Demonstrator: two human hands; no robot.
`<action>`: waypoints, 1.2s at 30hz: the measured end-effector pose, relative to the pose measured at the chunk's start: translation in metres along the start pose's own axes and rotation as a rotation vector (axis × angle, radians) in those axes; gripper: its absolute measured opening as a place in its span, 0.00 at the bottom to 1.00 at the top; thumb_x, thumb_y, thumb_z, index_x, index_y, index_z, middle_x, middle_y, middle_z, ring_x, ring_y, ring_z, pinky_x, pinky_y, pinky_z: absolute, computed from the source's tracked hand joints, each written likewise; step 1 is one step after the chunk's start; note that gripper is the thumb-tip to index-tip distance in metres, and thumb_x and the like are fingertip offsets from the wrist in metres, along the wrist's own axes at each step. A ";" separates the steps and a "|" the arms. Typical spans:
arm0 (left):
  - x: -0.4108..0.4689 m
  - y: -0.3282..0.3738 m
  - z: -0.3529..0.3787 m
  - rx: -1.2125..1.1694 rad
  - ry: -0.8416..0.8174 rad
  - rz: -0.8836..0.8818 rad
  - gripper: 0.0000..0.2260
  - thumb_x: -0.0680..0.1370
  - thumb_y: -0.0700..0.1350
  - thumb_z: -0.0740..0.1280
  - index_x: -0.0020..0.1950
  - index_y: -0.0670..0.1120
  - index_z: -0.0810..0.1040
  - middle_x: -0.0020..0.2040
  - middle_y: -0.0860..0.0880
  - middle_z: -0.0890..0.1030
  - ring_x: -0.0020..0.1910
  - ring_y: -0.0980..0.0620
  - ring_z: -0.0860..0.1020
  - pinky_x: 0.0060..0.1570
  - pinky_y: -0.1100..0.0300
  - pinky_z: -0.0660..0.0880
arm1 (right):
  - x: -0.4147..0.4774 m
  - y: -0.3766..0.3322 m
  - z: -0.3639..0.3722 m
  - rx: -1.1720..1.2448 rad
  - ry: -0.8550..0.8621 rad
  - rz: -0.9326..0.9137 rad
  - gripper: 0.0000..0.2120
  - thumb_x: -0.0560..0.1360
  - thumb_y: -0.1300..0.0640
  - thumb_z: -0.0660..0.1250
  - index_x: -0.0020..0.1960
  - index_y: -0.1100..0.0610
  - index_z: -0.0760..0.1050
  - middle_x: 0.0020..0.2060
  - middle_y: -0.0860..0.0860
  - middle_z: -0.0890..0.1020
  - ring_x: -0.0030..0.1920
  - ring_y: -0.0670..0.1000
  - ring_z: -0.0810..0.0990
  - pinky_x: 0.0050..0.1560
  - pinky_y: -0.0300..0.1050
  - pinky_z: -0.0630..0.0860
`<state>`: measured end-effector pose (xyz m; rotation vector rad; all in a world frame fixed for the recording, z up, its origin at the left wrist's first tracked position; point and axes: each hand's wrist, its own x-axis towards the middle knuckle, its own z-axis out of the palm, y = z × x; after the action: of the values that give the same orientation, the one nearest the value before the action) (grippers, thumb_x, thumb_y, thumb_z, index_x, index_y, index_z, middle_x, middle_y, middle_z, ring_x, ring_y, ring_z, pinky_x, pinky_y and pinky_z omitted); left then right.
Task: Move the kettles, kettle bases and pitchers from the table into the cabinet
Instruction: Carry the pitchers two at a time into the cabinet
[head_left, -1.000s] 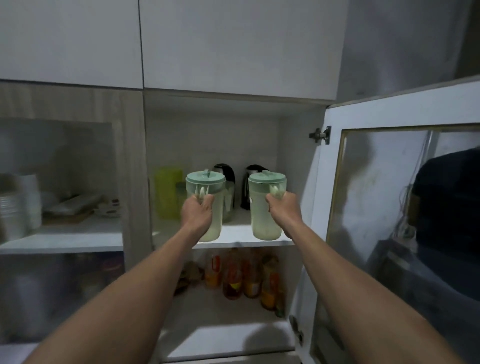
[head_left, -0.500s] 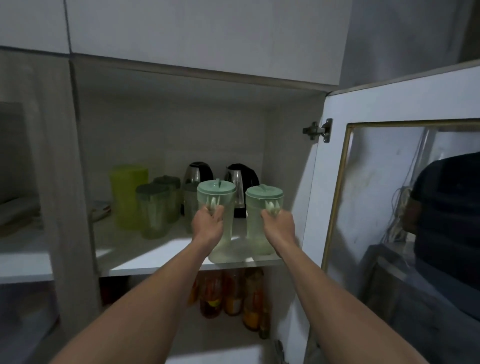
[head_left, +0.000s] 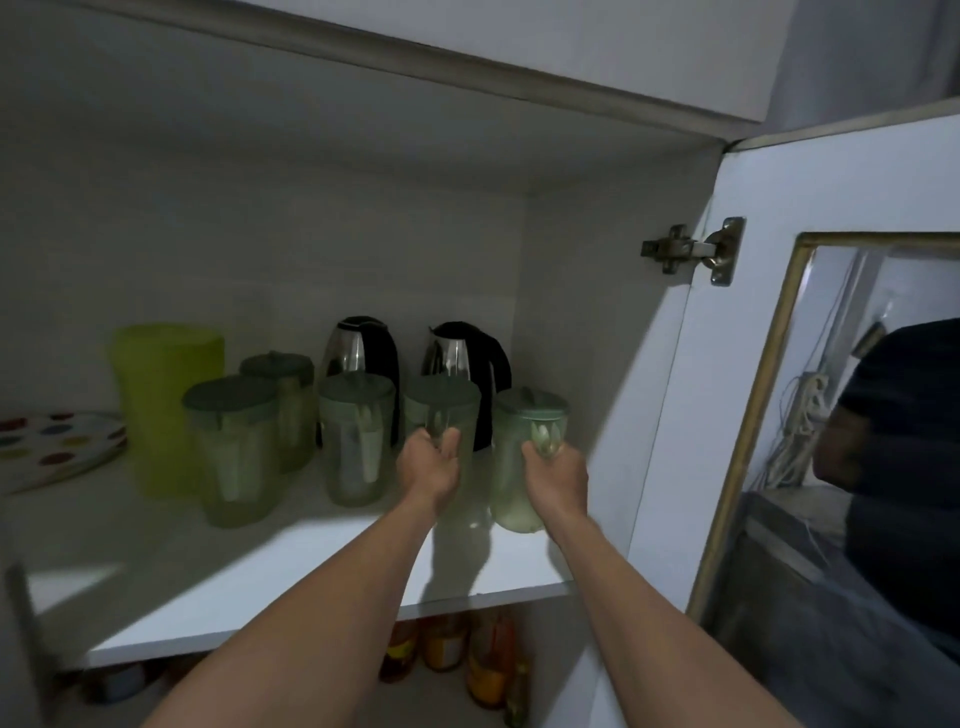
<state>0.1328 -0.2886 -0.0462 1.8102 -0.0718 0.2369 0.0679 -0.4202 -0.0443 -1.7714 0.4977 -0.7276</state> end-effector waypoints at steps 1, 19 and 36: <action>0.006 -0.003 0.003 -0.004 -0.010 -0.001 0.16 0.79 0.50 0.64 0.46 0.36 0.76 0.44 0.35 0.81 0.48 0.36 0.79 0.46 0.49 0.75 | 0.005 0.003 0.003 0.003 0.004 -0.002 0.09 0.77 0.57 0.67 0.43 0.61 0.80 0.35 0.54 0.81 0.36 0.54 0.79 0.39 0.45 0.74; 0.048 0.001 0.030 0.185 -0.054 -0.026 0.19 0.81 0.50 0.64 0.62 0.36 0.73 0.61 0.35 0.78 0.61 0.37 0.77 0.53 0.54 0.71 | 0.048 0.010 0.021 -0.034 -0.031 0.068 0.10 0.77 0.54 0.69 0.48 0.62 0.80 0.38 0.55 0.82 0.41 0.56 0.80 0.38 0.42 0.70; -0.015 0.052 -0.017 0.308 0.123 0.058 0.22 0.78 0.53 0.67 0.62 0.38 0.67 0.59 0.35 0.75 0.59 0.34 0.75 0.54 0.46 0.72 | -0.007 -0.050 -0.029 -0.305 -0.070 -0.099 0.28 0.77 0.45 0.69 0.71 0.58 0.68 0.64 0.56 0.77 0.65 0.60 0.76 0.65 0.52 0.75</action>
<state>0.1074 -0.2866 0.0044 2.0966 -0.0009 0.4188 0.0413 -0.4204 0.0080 -2.1110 0.4961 -0.6817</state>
